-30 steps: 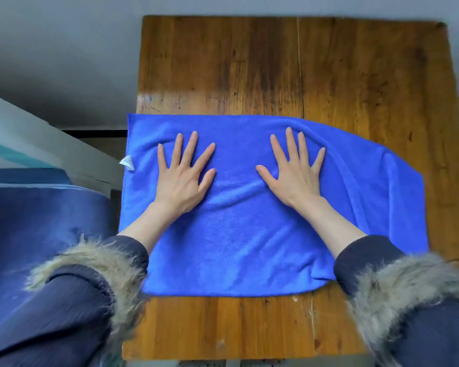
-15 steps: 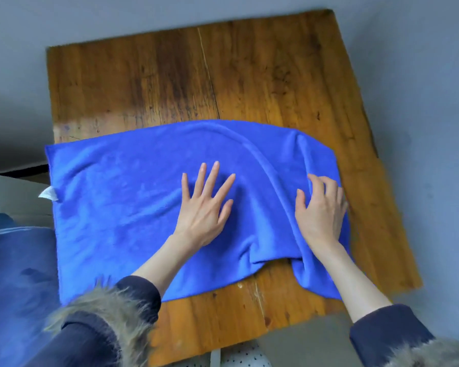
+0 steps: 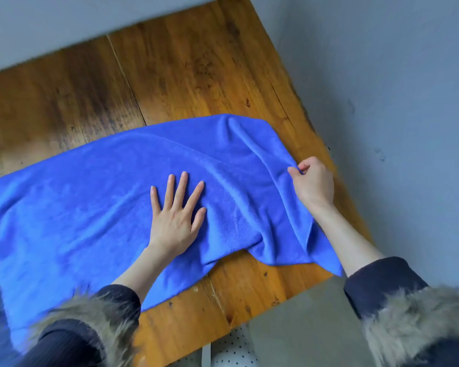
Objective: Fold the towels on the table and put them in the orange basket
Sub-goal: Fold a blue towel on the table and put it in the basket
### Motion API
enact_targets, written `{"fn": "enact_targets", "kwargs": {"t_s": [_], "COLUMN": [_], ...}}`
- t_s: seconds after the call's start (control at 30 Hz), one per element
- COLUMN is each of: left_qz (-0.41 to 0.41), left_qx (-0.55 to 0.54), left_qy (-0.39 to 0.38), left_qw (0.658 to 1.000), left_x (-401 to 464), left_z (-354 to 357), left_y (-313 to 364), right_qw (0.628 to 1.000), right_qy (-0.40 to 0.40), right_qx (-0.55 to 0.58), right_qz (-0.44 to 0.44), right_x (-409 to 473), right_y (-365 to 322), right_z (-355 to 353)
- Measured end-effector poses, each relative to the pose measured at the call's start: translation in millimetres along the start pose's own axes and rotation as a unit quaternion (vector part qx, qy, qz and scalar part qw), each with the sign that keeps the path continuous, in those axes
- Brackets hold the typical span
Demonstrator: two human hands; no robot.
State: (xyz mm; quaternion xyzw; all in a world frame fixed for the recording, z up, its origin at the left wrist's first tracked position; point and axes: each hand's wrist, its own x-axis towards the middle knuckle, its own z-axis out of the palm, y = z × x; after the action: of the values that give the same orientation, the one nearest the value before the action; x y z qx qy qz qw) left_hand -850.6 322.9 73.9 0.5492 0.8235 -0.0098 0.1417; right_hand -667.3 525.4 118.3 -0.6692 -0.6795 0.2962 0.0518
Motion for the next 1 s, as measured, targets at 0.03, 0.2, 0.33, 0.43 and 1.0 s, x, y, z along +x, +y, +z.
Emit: {"fn": "enact_targets", "kwargs": {"t_s": [0.03,0.2,0.33,0.43,1.0], "left_qz": [-0.003,-0.005,-0.023,-0.02,0.063], "left_qx": [0.002,0.009,-0.018,-0.058,0.01], "left_qy": [-0.003,-0.015,-0.012,0.031,0.005], "left_qw": [1.0,1.0,1.0,0.998,0.998], "left_x": [0.2,1.8,3.6,11.1,47.1], "left_z": [0.1,-0.9,-4.7,-12.0,-12.1], "left_y": [0.6,3.0,5.4,12.6,33.0], "right_qw": [0.999,0.99,0.989,0.99,0.99], "right_qy": [0.035,0.106,0.081,0.075,0.123], "right_qx": [0.014,0.006,-0.069,-0.079,-0.054], "right_qz": [-0.014,-0.092,-0.103,-0.086,-0.045], "right_x": [8.4,32.0,22.8,17.9,52.8], "right_y": [-4.2,-12.2,7.4,19.9,48.0], "right_z": [-5.3,-16.2,-6.2,-3.3,-28.2]}}
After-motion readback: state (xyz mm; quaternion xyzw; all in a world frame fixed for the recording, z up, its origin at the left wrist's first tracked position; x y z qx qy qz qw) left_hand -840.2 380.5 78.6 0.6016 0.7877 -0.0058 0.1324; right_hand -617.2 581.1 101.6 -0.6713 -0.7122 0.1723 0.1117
